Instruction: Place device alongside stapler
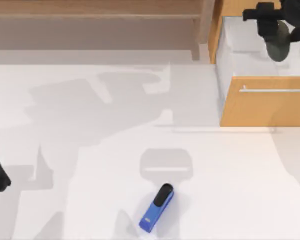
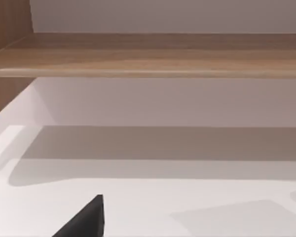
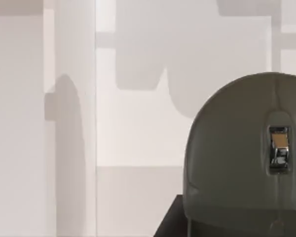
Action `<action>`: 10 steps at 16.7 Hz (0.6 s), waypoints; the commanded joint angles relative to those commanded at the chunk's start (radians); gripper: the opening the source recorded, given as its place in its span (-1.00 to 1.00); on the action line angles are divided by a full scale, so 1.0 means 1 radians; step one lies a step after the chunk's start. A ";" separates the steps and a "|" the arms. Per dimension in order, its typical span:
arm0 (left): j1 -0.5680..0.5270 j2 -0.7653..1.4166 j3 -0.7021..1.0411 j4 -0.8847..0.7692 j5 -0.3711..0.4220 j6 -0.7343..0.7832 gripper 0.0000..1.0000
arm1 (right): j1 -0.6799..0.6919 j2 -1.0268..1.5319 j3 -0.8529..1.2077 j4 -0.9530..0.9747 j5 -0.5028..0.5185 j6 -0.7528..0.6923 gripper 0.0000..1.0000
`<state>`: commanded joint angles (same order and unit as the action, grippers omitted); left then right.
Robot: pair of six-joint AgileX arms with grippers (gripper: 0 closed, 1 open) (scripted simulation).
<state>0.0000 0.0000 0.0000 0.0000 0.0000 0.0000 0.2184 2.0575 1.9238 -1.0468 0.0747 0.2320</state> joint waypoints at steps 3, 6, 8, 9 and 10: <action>0.000 0.000 0.000 0.000 0.000 0.000 1.00 | 0.072 -0.110 -0.088 0.044 0.008 0.083 -1.00; 0.000 0.000 0.000 0.000 0.000 0.000 1.00 | 0.163 -0.201 -0.201 0.086 0.010 0.175 -1.00; 0.000 0.000 0.000 0.000 0.000 0.000 1.00 | 0.230 -0.249 -0.287 0.113 0.008 0.238 -1.00; 0.000 0.000 0.000 0.000 0.000 0.000 1.00 | 0.264 -0.270 -0.332 0.126 0.007 0.269 -1.00; 0.000 0.000 0.000 0.000 0.000 0.000 1.00 | 0.297 -0.287 -0.378 0.138 0.006 0.301 -1.00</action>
<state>0.0000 0.0000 0.0000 0.0000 0.0000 0.0000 0.5158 1.7702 1.5461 -0.9087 0.0808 0.5326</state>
